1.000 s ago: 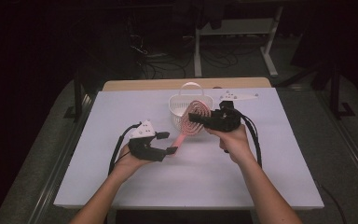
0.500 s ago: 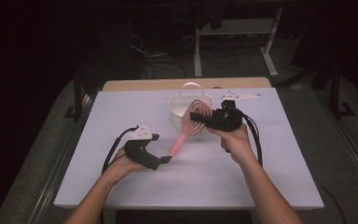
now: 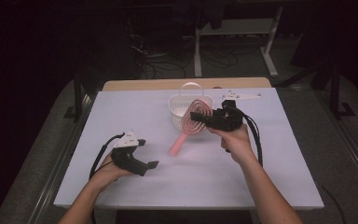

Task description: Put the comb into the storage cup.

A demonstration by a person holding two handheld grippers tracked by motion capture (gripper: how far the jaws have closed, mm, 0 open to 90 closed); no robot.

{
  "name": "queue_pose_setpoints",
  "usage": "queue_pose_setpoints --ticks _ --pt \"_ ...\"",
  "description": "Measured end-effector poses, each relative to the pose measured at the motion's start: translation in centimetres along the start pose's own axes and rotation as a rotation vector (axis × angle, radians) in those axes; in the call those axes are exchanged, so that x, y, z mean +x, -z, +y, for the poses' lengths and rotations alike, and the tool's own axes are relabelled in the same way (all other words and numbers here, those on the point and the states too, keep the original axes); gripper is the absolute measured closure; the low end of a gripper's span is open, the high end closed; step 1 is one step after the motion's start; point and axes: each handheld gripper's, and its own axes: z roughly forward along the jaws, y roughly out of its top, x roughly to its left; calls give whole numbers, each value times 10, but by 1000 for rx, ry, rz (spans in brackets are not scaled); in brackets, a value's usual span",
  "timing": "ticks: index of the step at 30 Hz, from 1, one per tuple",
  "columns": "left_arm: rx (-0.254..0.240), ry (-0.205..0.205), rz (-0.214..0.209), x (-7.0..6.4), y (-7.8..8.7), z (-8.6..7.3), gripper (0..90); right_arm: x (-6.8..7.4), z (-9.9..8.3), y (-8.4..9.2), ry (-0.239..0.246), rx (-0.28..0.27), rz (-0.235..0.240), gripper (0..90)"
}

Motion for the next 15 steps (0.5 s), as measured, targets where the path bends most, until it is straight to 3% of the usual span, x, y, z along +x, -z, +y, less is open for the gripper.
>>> queue_pose_setpoints --ticks 5,15 --pt "-8 -16 24 0 8 -11 12 0 0 1 1 -2 2 626" --pt "-19 23 27 -1 19 -32 11 0 1 3 8 -6 -3 627"
